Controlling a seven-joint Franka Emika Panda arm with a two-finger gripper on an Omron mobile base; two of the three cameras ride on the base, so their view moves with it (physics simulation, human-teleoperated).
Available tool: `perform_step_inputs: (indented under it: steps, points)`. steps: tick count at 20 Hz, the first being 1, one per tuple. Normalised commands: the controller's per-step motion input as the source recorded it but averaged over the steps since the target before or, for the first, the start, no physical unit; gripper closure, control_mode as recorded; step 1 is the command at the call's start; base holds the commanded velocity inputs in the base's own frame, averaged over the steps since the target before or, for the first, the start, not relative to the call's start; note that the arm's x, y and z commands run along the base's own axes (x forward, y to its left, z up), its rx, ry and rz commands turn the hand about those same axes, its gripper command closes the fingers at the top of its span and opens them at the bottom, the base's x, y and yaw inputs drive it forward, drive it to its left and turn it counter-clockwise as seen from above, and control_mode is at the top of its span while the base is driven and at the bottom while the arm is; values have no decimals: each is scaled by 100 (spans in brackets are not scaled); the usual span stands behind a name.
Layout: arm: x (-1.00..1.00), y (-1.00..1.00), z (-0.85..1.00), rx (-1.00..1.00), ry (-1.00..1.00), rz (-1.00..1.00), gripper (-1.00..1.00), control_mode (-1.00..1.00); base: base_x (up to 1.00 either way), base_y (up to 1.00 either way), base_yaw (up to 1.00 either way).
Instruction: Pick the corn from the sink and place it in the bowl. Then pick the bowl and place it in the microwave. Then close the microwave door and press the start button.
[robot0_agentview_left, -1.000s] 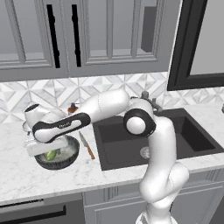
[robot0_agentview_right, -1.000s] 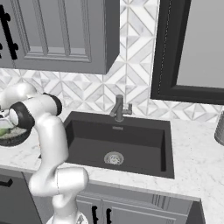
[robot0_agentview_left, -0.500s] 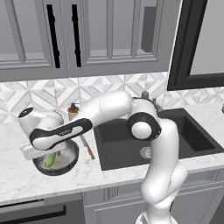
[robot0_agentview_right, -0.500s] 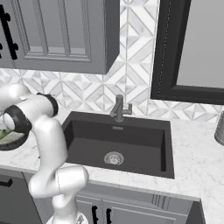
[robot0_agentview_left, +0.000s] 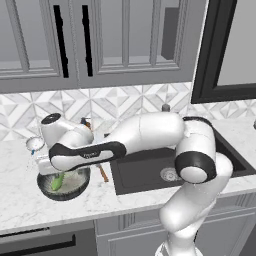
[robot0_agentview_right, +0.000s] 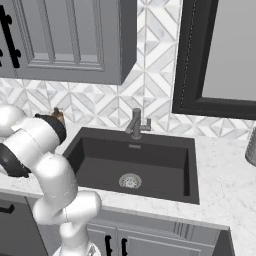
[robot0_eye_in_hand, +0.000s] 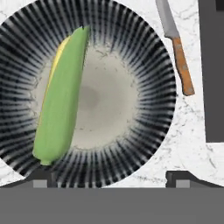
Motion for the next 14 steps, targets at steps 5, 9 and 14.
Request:
perform_step_inputs:
  steps: [5, 9, 14]
  points:
    - [3, -63, 3, 18, 2, 0, -100, -100, 0, 0, 0]
    - [26, -23, 16, 5, 21, 0, -100, -100, 0, 0, 0]
    - [46, -14, 1, 0, 18, 4, -100, -100, 0, 0, 0]
